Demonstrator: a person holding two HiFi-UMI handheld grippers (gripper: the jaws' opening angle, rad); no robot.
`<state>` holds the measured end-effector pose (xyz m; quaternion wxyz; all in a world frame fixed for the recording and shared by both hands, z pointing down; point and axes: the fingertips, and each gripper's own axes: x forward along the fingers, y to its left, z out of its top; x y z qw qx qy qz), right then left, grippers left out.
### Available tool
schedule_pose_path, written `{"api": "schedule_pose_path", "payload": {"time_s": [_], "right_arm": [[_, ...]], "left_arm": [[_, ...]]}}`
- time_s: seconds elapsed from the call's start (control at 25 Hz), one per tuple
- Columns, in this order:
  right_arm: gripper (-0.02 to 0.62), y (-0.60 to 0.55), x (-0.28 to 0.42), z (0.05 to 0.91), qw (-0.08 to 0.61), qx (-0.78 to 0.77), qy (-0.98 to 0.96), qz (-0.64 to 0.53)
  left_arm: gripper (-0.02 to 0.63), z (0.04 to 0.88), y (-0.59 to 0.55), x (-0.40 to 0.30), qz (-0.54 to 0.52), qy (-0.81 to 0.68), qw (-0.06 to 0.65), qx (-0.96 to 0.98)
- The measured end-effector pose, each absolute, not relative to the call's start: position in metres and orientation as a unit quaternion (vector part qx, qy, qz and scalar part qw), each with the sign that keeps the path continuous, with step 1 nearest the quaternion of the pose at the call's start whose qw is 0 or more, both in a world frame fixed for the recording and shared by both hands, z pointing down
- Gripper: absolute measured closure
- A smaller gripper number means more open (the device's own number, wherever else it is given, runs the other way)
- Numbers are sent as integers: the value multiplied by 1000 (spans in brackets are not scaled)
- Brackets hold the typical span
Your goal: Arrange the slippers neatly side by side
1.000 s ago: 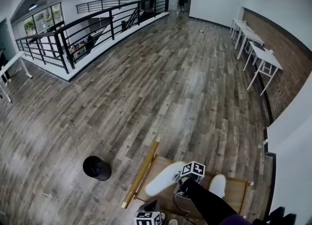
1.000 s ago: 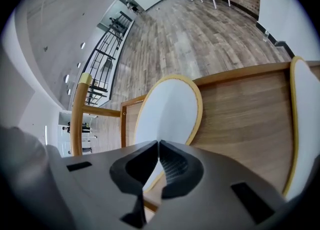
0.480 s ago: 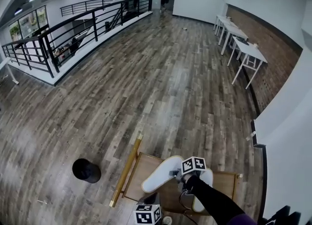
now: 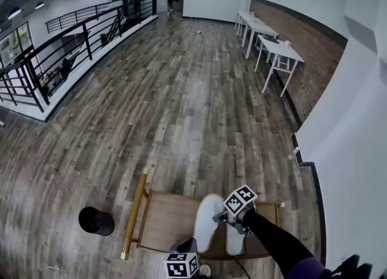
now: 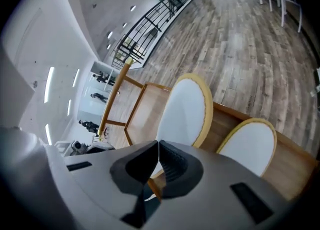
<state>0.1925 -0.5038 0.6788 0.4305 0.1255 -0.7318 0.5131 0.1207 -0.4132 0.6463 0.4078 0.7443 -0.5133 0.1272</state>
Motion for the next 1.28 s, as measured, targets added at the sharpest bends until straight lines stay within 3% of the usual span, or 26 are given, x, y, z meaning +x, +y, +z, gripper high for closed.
{"api": "schedule_pose_path", "payload": {"time_s": [0.48, 0.96, 1.2, 1.28], "right_arm": [[592, -493, 218, 717, 533, 59, -744, 399], [591, -497, 216, 730, 522, 87, -729, 435], [588, -501, 218, 717, 481, 103, -731, 473], [537, -507, 218, 706, 458, 110, -746, 472]], "left_arm": [[606, 654, -413, 126, 142, -516, 414, 737], [606, 655, -421, 129, 145, -515, 418, 734], [606, 655, -429, 137, 148, -508, 414, 741], [606, 652, -433, 144, 147, -501, 412, 747]]}}
